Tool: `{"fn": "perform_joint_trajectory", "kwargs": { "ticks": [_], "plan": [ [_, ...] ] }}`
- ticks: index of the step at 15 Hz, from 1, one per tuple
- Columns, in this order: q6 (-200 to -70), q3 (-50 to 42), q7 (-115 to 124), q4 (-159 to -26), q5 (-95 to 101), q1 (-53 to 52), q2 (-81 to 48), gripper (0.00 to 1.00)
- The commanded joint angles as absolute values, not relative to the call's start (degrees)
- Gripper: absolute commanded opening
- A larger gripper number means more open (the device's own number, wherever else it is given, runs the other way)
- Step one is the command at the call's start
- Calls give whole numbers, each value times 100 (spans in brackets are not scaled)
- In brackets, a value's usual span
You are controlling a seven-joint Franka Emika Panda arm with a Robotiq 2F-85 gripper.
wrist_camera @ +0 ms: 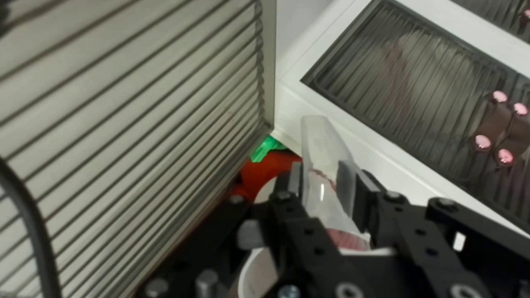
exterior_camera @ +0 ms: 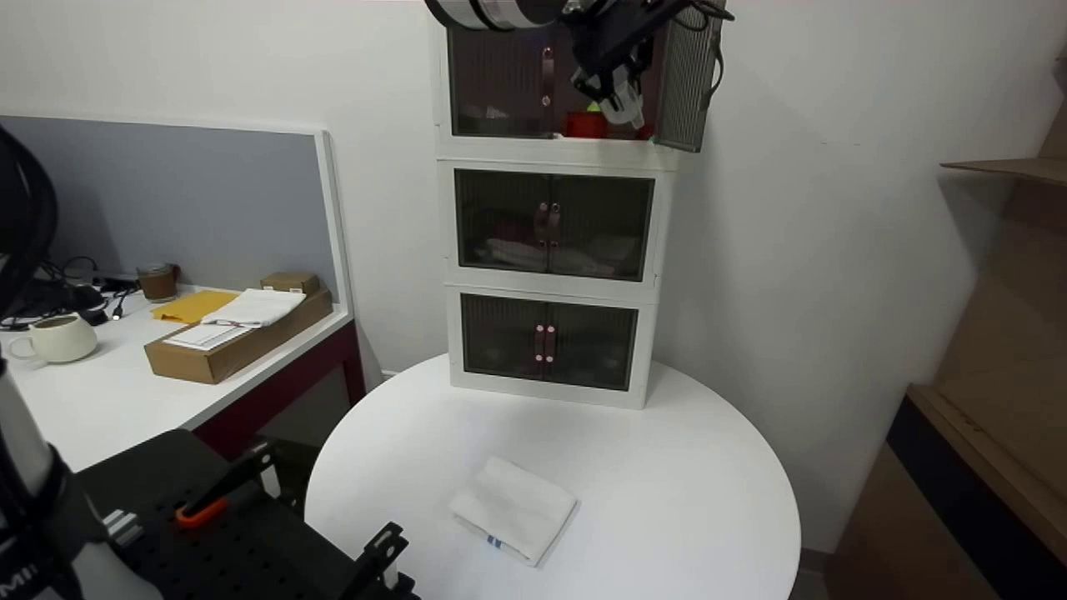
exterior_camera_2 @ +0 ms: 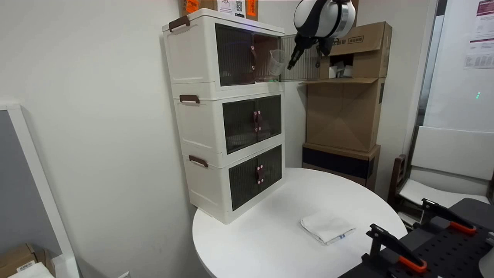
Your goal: Put the clear jug in the open upper cabinet.
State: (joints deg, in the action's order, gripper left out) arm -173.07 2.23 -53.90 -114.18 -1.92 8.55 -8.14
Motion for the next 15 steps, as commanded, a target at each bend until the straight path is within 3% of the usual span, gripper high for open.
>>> {"fn": "perform_joint_trajectory", "kwargs": {
  "ticks": [1, 15],
  "plan": [
    [-18037, 145, -4984, -11446, -142, 738, -982, 7],
    [-18402, 464, -5043, -10175, -176, 757, -2306, 7]
  ]
}}
